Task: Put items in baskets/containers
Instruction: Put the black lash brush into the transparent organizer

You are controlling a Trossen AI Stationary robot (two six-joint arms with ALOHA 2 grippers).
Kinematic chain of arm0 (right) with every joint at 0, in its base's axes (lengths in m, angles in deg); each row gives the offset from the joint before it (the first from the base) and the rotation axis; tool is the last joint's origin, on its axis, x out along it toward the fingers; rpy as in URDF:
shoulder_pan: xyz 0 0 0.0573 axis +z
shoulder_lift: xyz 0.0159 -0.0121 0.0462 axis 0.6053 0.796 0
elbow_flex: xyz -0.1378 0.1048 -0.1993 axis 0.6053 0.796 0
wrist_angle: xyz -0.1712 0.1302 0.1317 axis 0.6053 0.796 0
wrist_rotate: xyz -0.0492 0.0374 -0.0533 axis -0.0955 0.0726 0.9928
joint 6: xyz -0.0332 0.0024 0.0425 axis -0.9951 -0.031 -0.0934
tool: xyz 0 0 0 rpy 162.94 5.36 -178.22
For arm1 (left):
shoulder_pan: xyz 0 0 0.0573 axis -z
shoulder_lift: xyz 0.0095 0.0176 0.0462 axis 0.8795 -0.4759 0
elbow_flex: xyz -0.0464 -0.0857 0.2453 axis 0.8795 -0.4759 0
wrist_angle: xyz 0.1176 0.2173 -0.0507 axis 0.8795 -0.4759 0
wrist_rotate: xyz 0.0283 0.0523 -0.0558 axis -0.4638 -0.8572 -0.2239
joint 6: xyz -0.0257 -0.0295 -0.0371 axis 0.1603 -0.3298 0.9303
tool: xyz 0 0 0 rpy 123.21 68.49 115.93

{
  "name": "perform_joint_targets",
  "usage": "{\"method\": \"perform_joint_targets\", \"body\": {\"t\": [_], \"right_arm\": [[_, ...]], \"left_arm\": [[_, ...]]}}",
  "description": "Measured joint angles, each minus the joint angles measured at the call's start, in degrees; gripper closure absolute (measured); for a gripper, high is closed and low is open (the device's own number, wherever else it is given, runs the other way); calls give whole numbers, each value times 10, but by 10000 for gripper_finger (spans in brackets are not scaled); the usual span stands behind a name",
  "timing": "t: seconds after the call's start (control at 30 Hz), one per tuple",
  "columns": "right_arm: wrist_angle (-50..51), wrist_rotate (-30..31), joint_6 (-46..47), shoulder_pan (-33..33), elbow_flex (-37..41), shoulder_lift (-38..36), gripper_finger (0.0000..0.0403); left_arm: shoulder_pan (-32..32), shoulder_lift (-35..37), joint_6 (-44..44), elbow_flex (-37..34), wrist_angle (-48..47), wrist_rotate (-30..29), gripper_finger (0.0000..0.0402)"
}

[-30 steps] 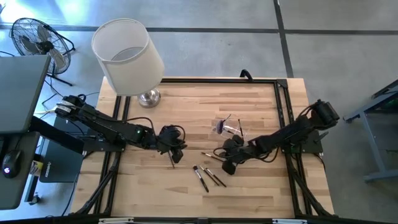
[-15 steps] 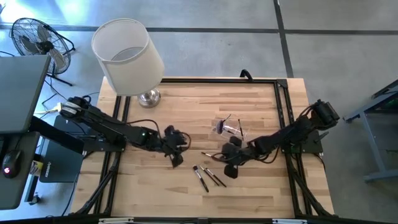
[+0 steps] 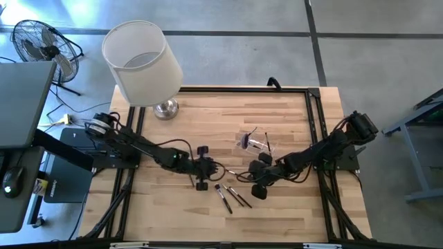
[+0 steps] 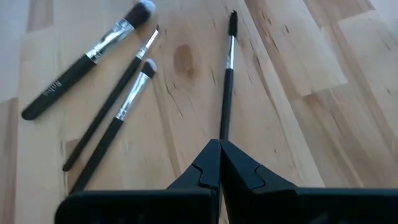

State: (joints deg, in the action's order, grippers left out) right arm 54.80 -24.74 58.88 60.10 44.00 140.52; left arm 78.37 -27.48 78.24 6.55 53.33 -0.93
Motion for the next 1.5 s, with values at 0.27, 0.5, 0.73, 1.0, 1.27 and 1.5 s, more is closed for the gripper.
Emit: {"method": "perform_joint_targets", "body": {"t": [0.27,0.5,0.73,1.0,1.27,1.5], "right_arm": [[-1,17,67,-1,0,0,403],[-4,36,134,-1,0,0,403],[-4,50,160,-1,0,0,403],[0,49,156,-1,0,0,403],[2,42,150,0,0,0,403],[5,32,150,1,0,0,403]], "left_arm": [[-81,-44,-52,40,-6,151,302],[-112,-49,-148,58,-14,203,302],[-116,-52,-190,59,-10,208,302],[-115,-116,-181,76,32,238,302],[-115,-153,-164,105,18,253,302],[-115,-168,-151,127,-8,248,304]]}}
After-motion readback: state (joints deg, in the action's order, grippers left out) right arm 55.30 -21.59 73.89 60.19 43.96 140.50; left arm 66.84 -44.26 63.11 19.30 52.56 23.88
